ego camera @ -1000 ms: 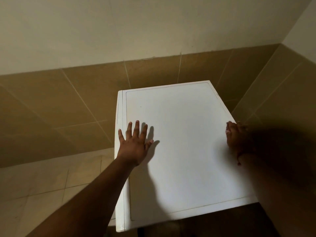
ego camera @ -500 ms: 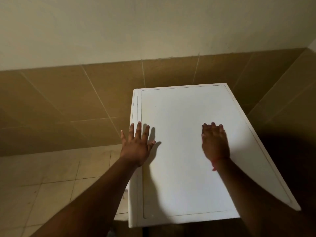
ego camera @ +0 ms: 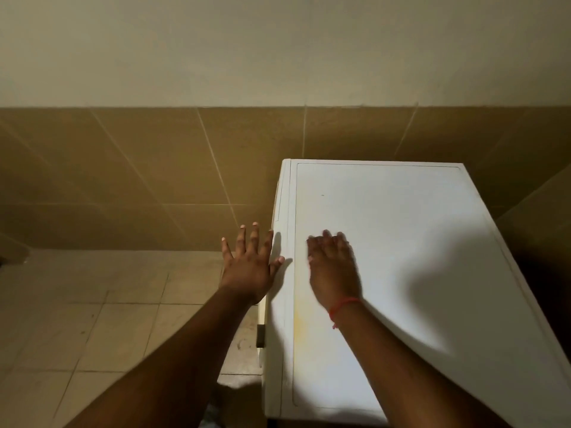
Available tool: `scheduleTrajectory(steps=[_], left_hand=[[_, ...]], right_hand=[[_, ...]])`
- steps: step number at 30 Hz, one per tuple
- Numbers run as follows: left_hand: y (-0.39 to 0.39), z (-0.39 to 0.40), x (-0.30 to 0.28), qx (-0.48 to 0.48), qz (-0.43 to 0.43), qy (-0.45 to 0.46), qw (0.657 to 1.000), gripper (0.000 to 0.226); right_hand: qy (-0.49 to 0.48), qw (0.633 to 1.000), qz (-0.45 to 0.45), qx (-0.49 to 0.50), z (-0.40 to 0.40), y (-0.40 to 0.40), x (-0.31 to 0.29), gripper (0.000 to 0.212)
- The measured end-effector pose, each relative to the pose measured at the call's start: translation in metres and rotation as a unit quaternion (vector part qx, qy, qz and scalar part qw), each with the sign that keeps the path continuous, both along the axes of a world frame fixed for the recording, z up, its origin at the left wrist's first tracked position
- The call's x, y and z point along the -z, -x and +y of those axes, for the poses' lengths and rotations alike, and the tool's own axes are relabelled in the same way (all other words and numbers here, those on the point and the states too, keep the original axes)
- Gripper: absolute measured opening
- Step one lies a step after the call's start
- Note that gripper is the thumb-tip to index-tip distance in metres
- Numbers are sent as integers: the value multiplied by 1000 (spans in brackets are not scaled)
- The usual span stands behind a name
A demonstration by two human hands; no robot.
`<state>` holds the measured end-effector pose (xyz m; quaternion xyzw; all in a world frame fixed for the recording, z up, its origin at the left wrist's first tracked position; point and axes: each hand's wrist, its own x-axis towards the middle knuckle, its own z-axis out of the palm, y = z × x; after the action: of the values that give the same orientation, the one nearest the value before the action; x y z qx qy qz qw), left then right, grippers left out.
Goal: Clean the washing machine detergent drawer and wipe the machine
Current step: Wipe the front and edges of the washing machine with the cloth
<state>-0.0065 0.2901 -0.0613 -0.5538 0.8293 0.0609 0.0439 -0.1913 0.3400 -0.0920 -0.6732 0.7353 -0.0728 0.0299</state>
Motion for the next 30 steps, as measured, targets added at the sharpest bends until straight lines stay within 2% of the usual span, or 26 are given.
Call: scheduleTrajectory(steps=[2,3,6,7,9,10,13,14,17,18,20,21,24,25,28,29,30], left_hand=[[-12,-2,3,-10,-3,-2,1000,67],[-17,-4,3,-16,-4,-3,1000,67],[-31,-9,3,-39,-5,-7,999,68],[-35,-9,3,-43,-6,-7,999,68],[-41,-10,3,-48,-2,-6,999,68],[-43,-12,3,-51,-1,-7,999,68],[-41,-15,3,-51,-3,-10,999,68],[-39,-16,3,-49,-6,-9,999,68],[-30,-19,2,-46,-2,-12,999,69],[-26,-20,2,-43,2,-12,999,69],[-17,-19,0,-30,3,-12,999,70],[-13,-19,-1,-23,2,-11,1000,70],[-1,-17,-5,-7,2,-10,1000,69],[6,-17,-7,0,4,-8,1000,69],[23,-16,-7,15,10,-2,1000,70],[27,-15,-6,21,10,2,1000,71],[32,-14,-5,31,6,6,999,73]], right_hand=[[-1,988,29,-153,-1,-27,6,44],[-2,983,30,-179,-5,-31,5,44],[-9,999,-9,-37,-21,-31,-3,47],[-4,999,-5,-47,-24,-37,-1,48],[-3,988,16,-154,-25,-43,1,48],[-8,985,26,-171,-27,-37,0,48],[7,1000,6,-12,-37,-7,1,47],[7,1000,12,-12,-36,-4,1,47],[-16,982,75,-173,-27,9,5,49],[-22,984,84,-155,-28,27,8,49],[-1,998,68,-19,-28,70,14,56],[3,997,73,4,-25,84,16,61],[-25,984,108,-136,-2,111,11,55],[-12,984,107,-140,6,132,10,50],[48,994,84,51,25,189,5,48],[42,994,79,55,31,196,4,49],[22,997,68,13,37,203,5,49]])
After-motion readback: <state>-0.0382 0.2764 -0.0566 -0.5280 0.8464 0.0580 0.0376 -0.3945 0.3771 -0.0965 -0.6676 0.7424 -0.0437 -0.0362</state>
